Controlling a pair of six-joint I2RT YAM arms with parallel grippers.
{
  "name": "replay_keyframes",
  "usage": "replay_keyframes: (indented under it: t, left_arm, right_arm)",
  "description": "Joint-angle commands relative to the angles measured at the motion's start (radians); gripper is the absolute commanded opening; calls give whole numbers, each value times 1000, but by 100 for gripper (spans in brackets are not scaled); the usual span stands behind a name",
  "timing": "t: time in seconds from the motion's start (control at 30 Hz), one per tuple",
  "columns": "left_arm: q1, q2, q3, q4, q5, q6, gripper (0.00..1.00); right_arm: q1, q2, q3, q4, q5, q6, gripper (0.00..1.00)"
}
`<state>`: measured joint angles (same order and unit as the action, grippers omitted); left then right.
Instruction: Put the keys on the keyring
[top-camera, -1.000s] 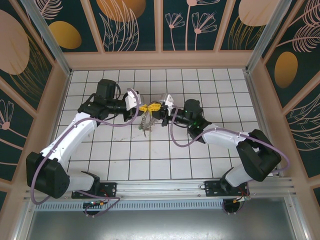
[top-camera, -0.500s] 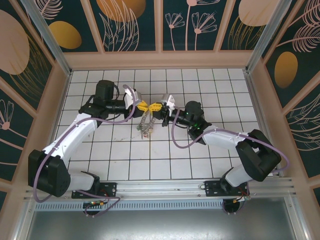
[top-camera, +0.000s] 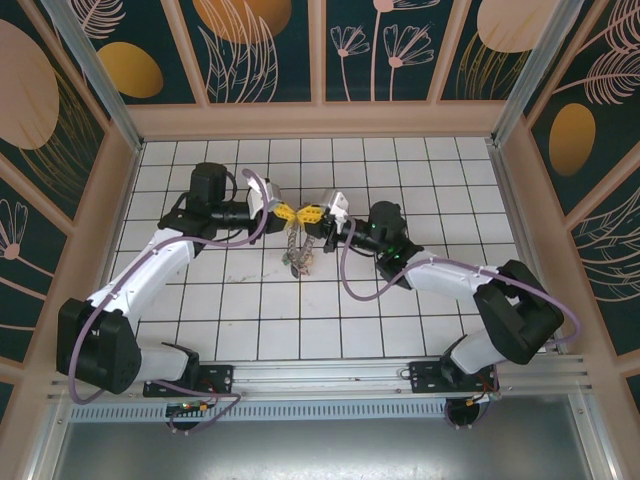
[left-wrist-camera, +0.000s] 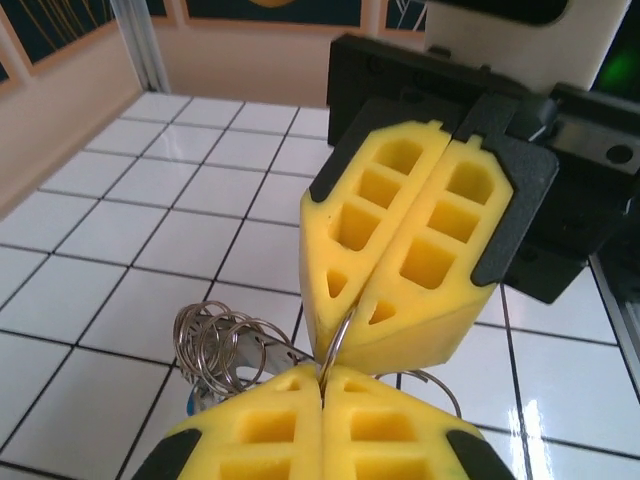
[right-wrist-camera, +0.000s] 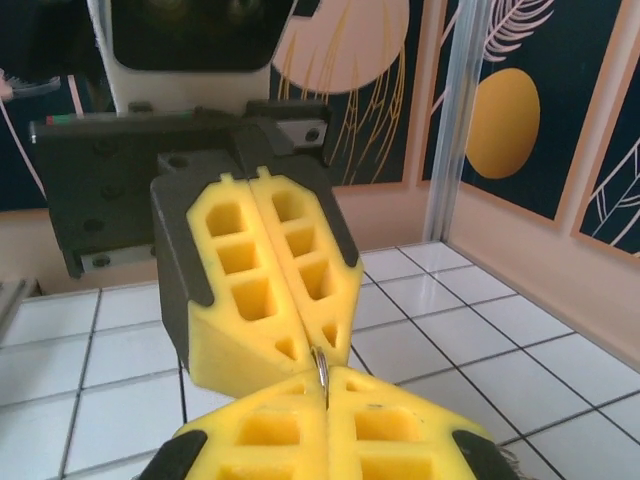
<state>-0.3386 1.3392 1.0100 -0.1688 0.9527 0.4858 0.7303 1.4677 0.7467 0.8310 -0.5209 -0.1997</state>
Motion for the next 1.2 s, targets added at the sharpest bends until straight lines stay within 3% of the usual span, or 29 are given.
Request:
replay_keyframes:
  t: [0.0, 0.1, 0.33, 0.63, 1.17]
  left_arm:
    - [-19, -27, 33, -81, -52, 88, 0]
    - [-20, -46, 42, -125, -95, 142, 0]
    - [-20, -71, 50, -127, -169, 178, 0]
    - [-22, -54, 106, -265, -242, 276, 0]
    - [-23, -55, 98, -264, -199, 280, 0]
  right_arm:
    - [28, -79, 103, -259, -66, -278, 4]
    - [8, -99, 168, -501, -77, -411, 12]
    - [-29, -78, 272, -758, -128, -499, 35]
    - [-36, 21, 406, -872, -134, -507, 36]
    - [-26, 117, 502, -918, -144, -500, 32]
